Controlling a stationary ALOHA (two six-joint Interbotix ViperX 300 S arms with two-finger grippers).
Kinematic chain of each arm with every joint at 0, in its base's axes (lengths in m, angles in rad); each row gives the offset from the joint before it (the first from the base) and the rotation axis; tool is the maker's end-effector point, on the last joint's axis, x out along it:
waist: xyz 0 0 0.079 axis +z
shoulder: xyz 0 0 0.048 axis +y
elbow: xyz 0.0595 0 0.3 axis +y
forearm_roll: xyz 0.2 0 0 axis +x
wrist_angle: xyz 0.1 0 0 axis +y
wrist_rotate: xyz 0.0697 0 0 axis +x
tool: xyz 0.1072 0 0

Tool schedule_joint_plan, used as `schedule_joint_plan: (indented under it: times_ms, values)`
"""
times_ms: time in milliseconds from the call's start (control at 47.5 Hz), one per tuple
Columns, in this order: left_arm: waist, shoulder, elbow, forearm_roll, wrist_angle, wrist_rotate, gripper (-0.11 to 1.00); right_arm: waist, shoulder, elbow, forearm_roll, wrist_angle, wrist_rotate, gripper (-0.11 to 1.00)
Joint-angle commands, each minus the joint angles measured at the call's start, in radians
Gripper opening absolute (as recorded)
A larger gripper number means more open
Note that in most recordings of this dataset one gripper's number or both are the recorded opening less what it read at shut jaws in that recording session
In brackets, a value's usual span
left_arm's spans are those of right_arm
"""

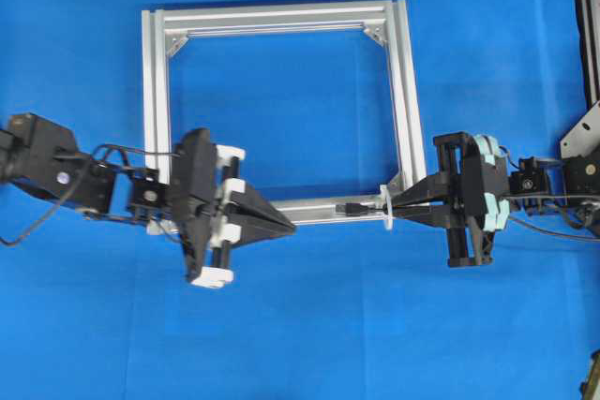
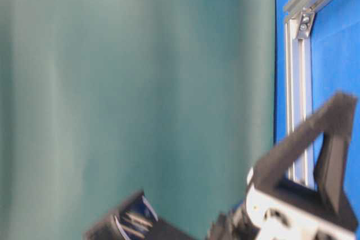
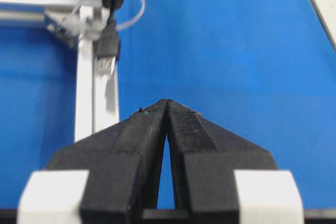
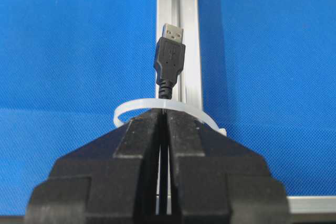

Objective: Insert the wire through the string loop located on the right side.
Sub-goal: 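Move the left gripper toward the plug emerging from the loop, then close the left gripper on the USB plug beyond the loop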

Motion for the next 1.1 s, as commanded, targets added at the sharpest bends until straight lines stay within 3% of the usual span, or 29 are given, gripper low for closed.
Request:
schedule_joint_plan:
  times_ms: [0, 316, 843, 948, 1075]
  values:
    - [0.006, 0.005, -0.078, 0.002, 0.031, 0.009, 0.0, -0.003, -0.009, -0.017, 0.0, -0.009, 0.0, -0.03]
    - [0.038, 0.084, -0.282, 0.002, 0.152, 0.052, 0.0, -0.003, -0.008, -0.015, 0.0, -0.009, 0.0, -0.03]
    - [0.061, 0.094, -0.293, 0.002, 0.184, 0.077, 0.02, -0.003, -0.009, -0.015, 0.0, -0.009, -0.002, -0.03]
    - [0.063, 0.095, -0.296, 0.002, 0.186, 0.078, 0.21, -0.003, -0.008, -0.015, 0.002, -0.008, 0.0, -0.03]
    - [0.061, 0.094, -0.299, 0.002, 0.186, 0.078, 0.64, -0.003, -0.008, -0.015, 0.0, -0.008, -0.002, -0.03]
